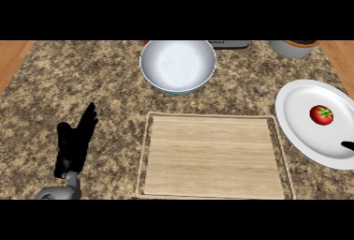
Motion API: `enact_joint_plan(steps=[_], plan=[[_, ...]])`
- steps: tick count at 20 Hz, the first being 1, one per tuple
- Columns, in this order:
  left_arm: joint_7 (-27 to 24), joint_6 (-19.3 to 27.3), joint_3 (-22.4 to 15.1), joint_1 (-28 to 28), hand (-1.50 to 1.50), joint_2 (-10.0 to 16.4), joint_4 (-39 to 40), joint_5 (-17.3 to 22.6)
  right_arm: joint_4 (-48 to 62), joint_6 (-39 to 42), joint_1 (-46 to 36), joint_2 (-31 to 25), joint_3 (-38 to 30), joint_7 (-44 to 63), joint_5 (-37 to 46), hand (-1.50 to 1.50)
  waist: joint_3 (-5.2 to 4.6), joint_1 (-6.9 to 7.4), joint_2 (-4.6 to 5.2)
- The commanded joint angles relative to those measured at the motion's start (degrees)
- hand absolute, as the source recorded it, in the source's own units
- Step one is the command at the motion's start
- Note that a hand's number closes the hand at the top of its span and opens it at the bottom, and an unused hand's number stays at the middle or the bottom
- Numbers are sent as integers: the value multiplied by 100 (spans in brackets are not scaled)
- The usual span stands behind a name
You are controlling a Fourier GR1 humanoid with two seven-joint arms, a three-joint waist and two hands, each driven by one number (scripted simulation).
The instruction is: Pick the tomato from the tray and place it in the plate
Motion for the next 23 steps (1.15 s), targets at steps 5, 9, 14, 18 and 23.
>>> enact_joint_plan(steps=[5,9,14,18,23], plan=[[16,177,-103,61,0,-108,-65,-198,505,280,267,-602,-271,-464,-326,-150,6,2,6],[149,216,-211,-250,0,-236,86,-256,820,38,207,-509,-290,-727,-312,-150,16,37,28],[-119,-150,69,55,0,-47,76,162,877,-124,284,-754,-419,-569,-497,-150,12,35,22],[-208,-173,103,25,0,33,131,112,929,-77,343,-853,-432,-585,-559,-150,15,40,23],[-149,-150,186,-173,0,83,293,89,970,-553,286,-630,-258,-510,-408,-150,15,49,28]])
